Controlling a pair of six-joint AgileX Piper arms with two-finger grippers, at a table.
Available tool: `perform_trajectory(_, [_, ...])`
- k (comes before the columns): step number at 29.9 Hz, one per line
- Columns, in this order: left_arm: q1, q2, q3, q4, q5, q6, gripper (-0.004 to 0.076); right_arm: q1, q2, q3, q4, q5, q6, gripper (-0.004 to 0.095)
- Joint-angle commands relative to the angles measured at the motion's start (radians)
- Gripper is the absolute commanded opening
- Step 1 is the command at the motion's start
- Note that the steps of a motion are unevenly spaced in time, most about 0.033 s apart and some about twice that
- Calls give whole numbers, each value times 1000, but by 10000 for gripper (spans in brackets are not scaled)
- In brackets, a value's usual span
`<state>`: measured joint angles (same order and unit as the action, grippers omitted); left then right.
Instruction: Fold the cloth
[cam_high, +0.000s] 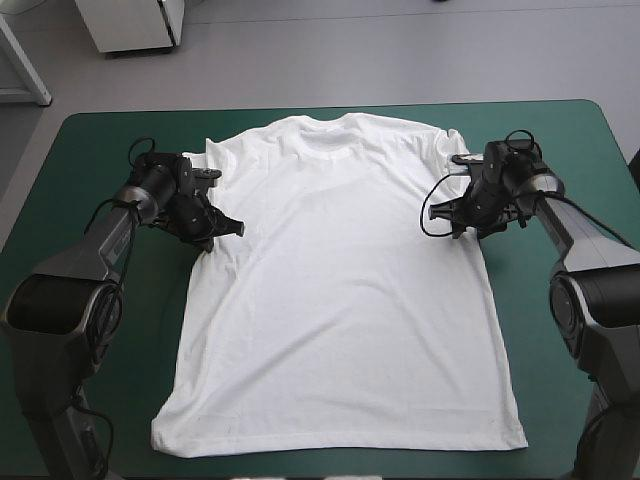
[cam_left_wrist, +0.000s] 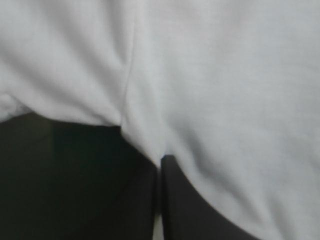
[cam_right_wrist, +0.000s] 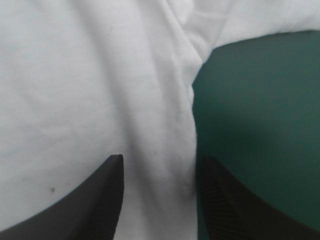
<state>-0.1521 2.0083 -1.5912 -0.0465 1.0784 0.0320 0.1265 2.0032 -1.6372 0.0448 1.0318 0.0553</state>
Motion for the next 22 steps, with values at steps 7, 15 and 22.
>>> perform_trajectory(7, [-8,-8,-2,-23,-40,-11,-22,-9,8,-30,18,39,-10,349])
perform_trajectory(15, [-8,-8,-12,-23,-26,-15,-22,-9,7,-30,6,68,-8,-17])
perform_trajectory(22, [-8,-45,-68,-10,21,-19,-22,-9,-79,-32,6,74,-12,-17])
